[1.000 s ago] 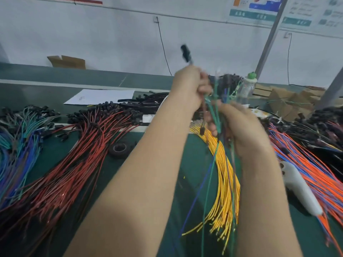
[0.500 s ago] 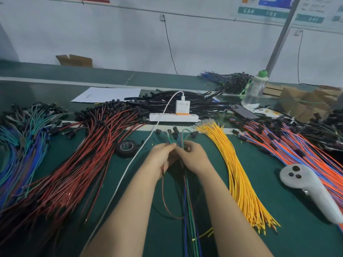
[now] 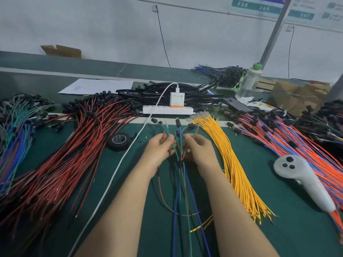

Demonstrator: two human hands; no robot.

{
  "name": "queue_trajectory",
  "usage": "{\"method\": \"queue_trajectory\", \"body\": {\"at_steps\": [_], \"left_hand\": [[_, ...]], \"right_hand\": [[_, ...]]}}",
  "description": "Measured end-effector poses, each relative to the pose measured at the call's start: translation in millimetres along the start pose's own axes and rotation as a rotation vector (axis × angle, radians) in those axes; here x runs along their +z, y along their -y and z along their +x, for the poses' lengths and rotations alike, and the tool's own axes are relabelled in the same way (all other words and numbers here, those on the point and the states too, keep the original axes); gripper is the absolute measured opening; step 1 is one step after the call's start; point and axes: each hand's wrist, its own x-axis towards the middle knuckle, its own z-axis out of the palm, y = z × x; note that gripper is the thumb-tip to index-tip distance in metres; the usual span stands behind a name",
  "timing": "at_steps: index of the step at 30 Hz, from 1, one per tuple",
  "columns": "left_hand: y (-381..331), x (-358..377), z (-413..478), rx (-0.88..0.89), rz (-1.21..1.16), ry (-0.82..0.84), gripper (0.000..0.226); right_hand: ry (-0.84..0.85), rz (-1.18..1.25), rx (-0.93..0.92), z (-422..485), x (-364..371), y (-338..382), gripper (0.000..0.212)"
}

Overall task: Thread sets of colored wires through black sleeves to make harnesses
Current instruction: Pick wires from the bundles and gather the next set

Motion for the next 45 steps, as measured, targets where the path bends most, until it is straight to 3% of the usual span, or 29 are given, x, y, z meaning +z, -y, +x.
{"method": "queue_trajectory", "body": {"at_steps": [4, 7, 12, 15, 17, 21, 26, 31, 36, 42, 45], "left_hand": [[-3.1, -5.7, -5.9, -0.036, 0.145, 0.203, 0.023], [-3.8, -8.9, -7.5, -0.094, 0.102, 0.284, 0.035], [-0.6, -4.3, -7.6, -0.075, 0.057, 0.206, 0.038], [2.7, -0.4, -8.0, -0.008, 0.175, 0.163, 0.039], [2.8, -1.5, -8.9, 0.004, 0.171, 0.177, 0.038], [-2.2, -3.9, -11.3, -0.084, -0.101, 0.265, 0.035], [-5.1, -2.4, -12.1, -0.13, -0.157, 0.195, 0.033], [-4.2, 3.1, -15.9, -0.155, -0.088, 0.279, 0.013], [-3.3, 5.7, -10.8, -0.106, -0.005, 0.0, 0.019], [-7.8, -0.6, -7.1, -0.071, -0.264, -0.172, 0.022], [-5.4, 1.5, -7.8, -0.057, -0.067, -0.121, 0.016]], "right_hand": [[0.0, 0.052, 0.009, -0.7, -2.7, 1.8, 0.018], [0.001, 0.073, 0.013, -1.1, -5.3, 6.0, 0.015], [0.03, -0.235, -0.072, -4.2, -8.0, 14.3, 0.02], [0.127, -0.346, -0.021, -7.1, -11.3, 17.0, 0.026], [0.155, -0.31, 0.027, -7.9, -13.4, 17.5, 0.021], [0.075, -0.124, 0.03, -6.5, -14.9, 18.8, 0.013], [-0.064, 0.034, 0.03, -3.1, -21.9, 21.0, 0.012], [-0.019, 0.027, 0.035, -5.6, -16.6, 21.1, 0.013], [-0.012, -0.028, 0.138, -2.3, -20.8, 23.3, 0.015], [-0.054, 0.529, 0.158, 2.5, -33.8, 28.7, 0.025], [-0.03, 0.677, 0.057, 2.1, -36.3, 31.3, 0.023]]}}
